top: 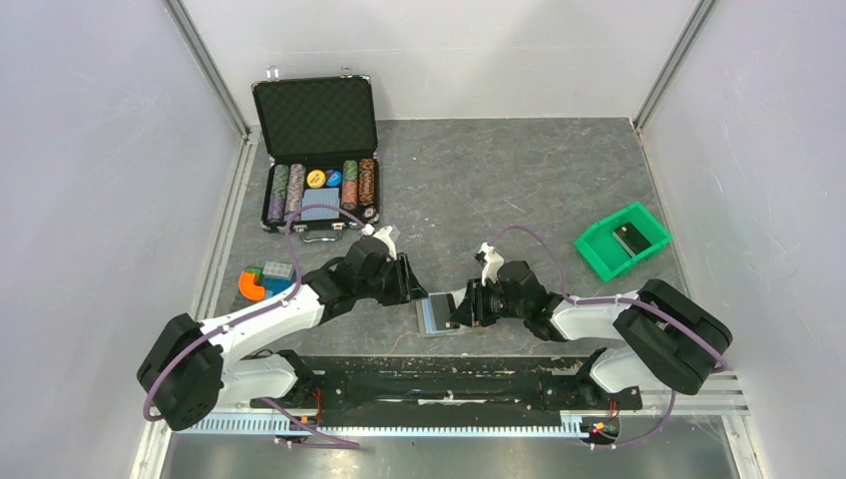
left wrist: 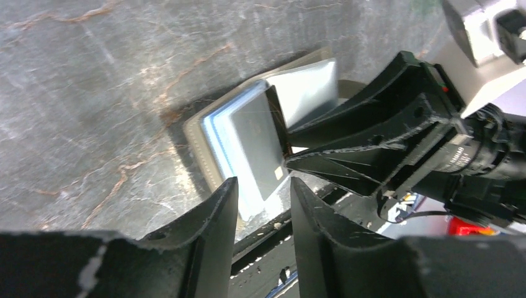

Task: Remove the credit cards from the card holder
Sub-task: Remove the credit card from the card holder.

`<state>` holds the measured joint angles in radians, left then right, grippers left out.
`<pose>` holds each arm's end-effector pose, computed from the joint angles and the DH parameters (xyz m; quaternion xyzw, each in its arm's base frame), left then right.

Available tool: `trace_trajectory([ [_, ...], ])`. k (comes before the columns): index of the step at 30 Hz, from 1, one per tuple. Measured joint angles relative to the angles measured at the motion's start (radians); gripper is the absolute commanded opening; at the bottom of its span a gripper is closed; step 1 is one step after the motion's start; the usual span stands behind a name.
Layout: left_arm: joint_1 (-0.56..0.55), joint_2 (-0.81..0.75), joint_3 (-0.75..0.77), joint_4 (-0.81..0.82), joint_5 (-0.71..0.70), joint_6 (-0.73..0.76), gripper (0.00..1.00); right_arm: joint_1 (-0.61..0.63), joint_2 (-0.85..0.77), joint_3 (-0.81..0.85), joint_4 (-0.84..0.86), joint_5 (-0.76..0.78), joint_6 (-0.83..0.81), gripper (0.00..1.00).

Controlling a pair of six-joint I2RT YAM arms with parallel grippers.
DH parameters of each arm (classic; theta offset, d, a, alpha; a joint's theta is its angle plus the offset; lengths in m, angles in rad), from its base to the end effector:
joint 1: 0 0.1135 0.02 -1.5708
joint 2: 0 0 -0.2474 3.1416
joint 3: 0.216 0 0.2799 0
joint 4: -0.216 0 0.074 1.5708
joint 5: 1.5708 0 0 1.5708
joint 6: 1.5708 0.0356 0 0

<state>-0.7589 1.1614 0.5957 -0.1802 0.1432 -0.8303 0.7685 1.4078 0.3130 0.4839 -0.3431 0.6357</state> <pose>0.1886 -0.1858 0.1704 -0.0040 0.9142 -0.3312 0.2333 0.1689 0.1800 0.0804 -0.1366 0.8668 0.4094 0.2496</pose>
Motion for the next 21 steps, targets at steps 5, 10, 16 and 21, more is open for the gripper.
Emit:
trace_trajectory([
  [5, 0.000, 0.024, -0.002, 0.071, 0.060, 0.001, 0.33, 0.000, 0.000, 0.011, -0.023, 0.001, -0.004, 0.32],
  [10, 0.000, 0.077, -0.019, 0.110, 0.072, 0.001, 0.29, 0.000, 0.000, 0.021, -0.041, 0.002, -0.008, 0.31],
  [16, 0.000, 0.140, -0.076, 0.160, 0.072, 0.001, 0.28, 0.000, 0.000, 0.020, -0.038, 0.002, -0.007, 0.31],
  [21, 0.000, 0.206, -0.100, 0.201, 0.072, 0.001, 0.26, 0.000, 0.000, 0.016, -0.028, 0.001, -0.004, 0.30],
])
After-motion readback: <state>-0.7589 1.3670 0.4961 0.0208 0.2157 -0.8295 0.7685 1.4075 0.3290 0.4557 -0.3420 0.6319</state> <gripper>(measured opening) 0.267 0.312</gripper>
